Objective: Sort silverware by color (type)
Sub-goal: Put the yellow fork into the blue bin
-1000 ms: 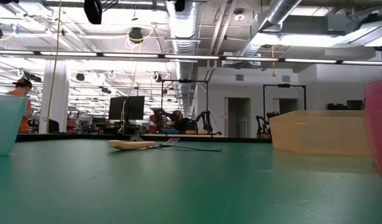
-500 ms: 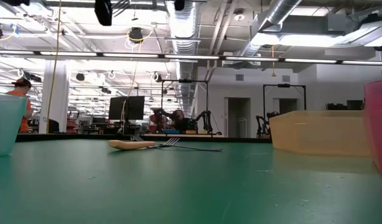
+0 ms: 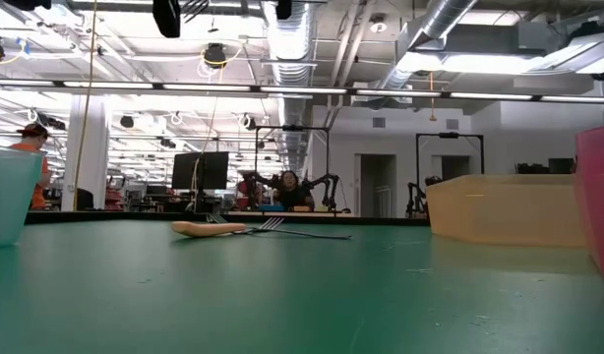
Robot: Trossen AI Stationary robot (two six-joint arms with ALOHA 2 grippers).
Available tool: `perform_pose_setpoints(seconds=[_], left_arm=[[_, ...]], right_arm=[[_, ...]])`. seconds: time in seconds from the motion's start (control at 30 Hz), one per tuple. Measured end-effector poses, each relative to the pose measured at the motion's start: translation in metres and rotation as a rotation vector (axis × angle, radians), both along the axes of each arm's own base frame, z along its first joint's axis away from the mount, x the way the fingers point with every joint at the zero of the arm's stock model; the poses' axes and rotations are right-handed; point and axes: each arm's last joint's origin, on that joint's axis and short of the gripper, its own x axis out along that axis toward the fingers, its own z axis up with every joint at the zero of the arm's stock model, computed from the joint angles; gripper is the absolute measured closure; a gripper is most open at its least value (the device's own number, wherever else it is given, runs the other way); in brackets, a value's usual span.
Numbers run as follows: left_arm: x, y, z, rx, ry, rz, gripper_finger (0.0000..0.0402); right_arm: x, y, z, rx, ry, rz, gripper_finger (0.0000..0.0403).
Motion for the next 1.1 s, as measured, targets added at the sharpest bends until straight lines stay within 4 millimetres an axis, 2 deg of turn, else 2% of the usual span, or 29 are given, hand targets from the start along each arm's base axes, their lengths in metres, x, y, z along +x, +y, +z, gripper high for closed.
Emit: perform_pose_setpoints(seconds=[0.13,0.43,0.6,0.83,0.97,1.1], left_arm=[[0.001,0.0,0.0,0.008,0.004,0.0,0.0385],[0.001,0.0,-0.002,0.006,0.016,0.003,0.0373],[0.002,0.0,-0.006,0.0,0.056,0.02,0.0321],[-0.001,0.001,-0.019,-0.03,0.202,0.038,0.0237],[-0.012,0.003,-0.016,-0.044,0.28,0.056,0.0214],[-0.026,0.004,-0.005,-0.062,0.328,0.065,0.021]], right_arm=[[0.0,0.001,0.0,-0.018,0.005,0.01,0.0324],[0.0,0.001,-0.002,-0.023,0.02,0.009,0.0326],[0.0,0.0,-0.003,-0.034,0.033,-0.001,0.0326],[0.0,-0.002,-0.004,-0.053,0.054,-0.011,0.0326],[-0.005,-0.006,-0.002,-0.073,0.093,-0.045,0.0326],[-0.011,-0.011,0.001,-0.113,0.155,-0.108,0.0326]])
